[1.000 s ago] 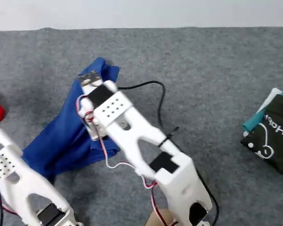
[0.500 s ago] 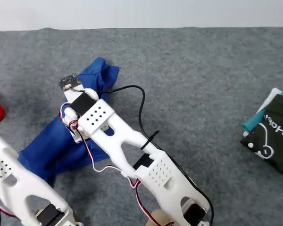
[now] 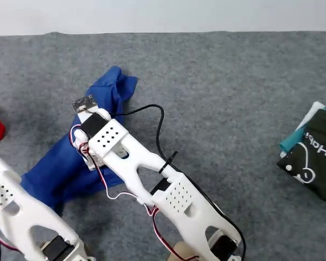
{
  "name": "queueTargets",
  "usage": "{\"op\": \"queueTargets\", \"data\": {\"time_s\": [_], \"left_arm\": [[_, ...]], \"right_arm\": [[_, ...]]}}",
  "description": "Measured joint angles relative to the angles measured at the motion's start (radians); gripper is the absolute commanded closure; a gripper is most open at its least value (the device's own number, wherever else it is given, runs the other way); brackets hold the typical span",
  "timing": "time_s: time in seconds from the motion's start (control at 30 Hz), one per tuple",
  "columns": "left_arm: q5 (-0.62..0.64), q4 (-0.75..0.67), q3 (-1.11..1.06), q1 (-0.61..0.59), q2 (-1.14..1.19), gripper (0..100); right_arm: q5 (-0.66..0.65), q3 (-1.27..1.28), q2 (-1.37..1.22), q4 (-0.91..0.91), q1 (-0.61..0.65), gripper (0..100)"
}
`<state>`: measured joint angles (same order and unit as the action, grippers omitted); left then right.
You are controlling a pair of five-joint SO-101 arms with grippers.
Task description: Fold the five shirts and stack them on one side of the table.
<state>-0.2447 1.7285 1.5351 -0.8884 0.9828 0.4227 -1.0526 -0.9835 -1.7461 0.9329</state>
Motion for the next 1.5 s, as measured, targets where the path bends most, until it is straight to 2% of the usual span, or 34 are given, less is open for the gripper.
{"op": "queueTargets", "data": {"time_s": [0.23,0.4,0.6,1.13,1.5], "left_arm": [[0.0,0.0,0.0,0.0,0.0,77],[0.0,0.0,0.0,-0.005,0.0,77],[0.0,0.0,0.0,-0.012,0.002,77],[0.0,0.0,0.0,-0.009,0.002,77],[0.0,0.0,0.0,0.014,0.002,77]], "right_arm": [[0.014,0.0,0.0,0.0,0.014,75.8],[0.014,0.0,0.0,-0.003,0.081,75.7],[0.014,0.0,0.0,-0.003,0.092,75.7],[0.014,0.0,-0.046,-0.003,-0.051,75.8],[0.014,0.0,-0.046,-0.003,-0.052,75.8]]}}
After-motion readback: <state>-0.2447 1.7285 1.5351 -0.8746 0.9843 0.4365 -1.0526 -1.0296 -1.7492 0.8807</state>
